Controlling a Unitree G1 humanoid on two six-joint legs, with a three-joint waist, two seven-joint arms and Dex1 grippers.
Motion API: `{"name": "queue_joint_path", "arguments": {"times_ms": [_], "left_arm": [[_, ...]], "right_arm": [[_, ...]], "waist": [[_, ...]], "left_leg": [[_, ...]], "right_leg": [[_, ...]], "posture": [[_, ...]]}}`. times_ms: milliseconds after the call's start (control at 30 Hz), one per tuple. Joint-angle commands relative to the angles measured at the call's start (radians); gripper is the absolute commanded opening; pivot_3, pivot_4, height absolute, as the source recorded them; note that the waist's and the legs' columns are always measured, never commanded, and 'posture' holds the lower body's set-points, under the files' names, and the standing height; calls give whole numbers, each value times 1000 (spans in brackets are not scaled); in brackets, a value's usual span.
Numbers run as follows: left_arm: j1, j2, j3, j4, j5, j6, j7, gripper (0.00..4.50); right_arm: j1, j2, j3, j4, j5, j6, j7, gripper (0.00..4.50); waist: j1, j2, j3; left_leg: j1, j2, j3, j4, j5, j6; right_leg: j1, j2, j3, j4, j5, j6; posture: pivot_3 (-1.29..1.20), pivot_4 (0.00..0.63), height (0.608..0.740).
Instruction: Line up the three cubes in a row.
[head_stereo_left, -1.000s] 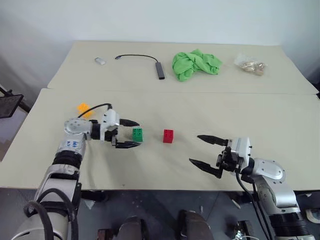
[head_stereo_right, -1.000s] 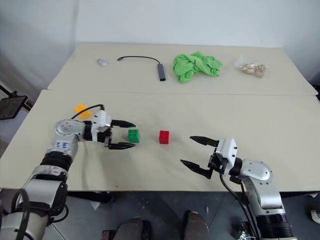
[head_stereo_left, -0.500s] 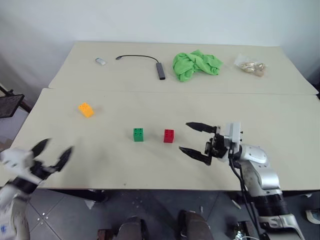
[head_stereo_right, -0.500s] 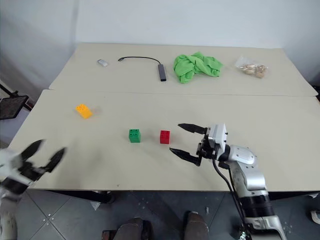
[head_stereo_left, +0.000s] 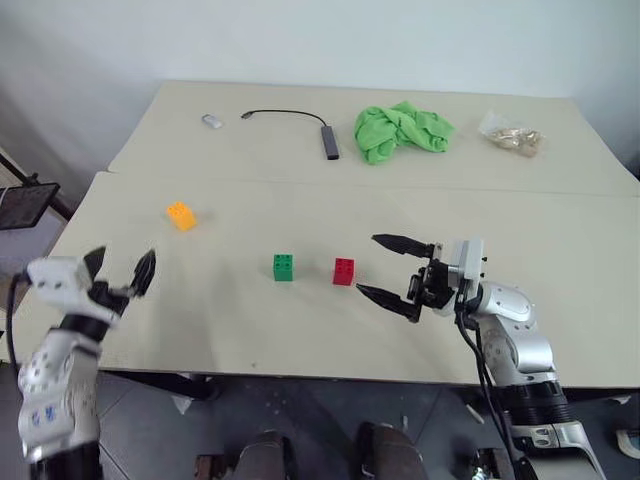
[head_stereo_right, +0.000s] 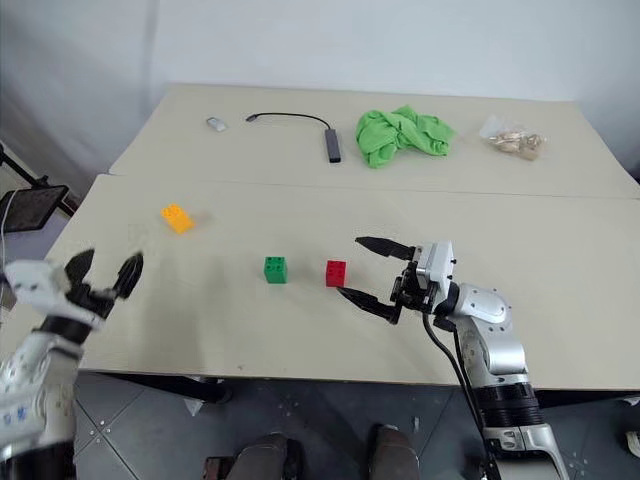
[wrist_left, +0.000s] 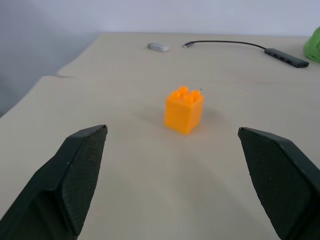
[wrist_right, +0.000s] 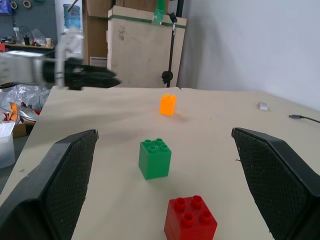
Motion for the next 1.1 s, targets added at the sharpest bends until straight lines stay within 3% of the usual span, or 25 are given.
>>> {"name": "queue_joint_path", "arguments": {"times_ms": [33, 200, 367, 533, 733, 1033, 1100], "left_arm": [[-155, 56, -76, 215, 66, -23, -36, 4469], [-438, 141, -182, 639, 158, -164, -167, 4469], [-622, 209, -268, 950, 245, -296, -268, 4469], [-716, 220, -318, 1109, 304, -332, -323, 4469], [-736, 224, -314, 1157, 313, -336, -364, 4469], [-677, 241, -275, 1137, 272, -328, -452, 1792], [-668, 245, -266, 1127, 263, -327, -479, 1529]], "right_arm": [[11, -11, -10, -55, 8, 7, -14, 4500], [36, -14, -5, -97, 3, 22, -36, 4500], [67, -24, -15, -138, 2, 37, -66, 4500], [108, -29, -17, -183, 1, 44, -96, 4500], [121, -34, -14, -200, -1, 47, -116, 4500], [107, -32, -4, -184, -7, 43, -117, 4500], [104, -34, -2, -180, -8, 45, -113, 4500]], "waist": [[-8, 0, 0], [-16, 0, 0], [-34, 0, 0], [-35, -1, 0], [-35, -1, 0], [-35, -1, 0], [-35, -1, 0]], "left_leg": [[0, 0, 0, 0, 0, 0], [0, 0, 2, -3, 0, -1], [0, 0, 3, -6, 1, -2], [0, 0, 3, -7, 1, -2], [0, 0, 3, -7, 1, -2], [1, 0, 3, -7, 1, -2], [1, 0, 3, -7, 1, -2]], "right_leg": [[0, 0, 0, -1, 0, 0], [-1, 1, -1, -2, 0, 1], [-1, 2, -1, -4, 0, 1], [-1, 2, -1, -4, 0, 1], [-2, 1, -1, -3, 0, 1], [-2, 1, -1, -3, 0, 1], [-2, 1, 0, -3, 0, 1]], "posture": [[0, 150, 740], [0, 150, 740], [0, 150, 740], [0, 150, 740], [0, 150, 740], [0, 150, 740], [0, 150, 740]]}}
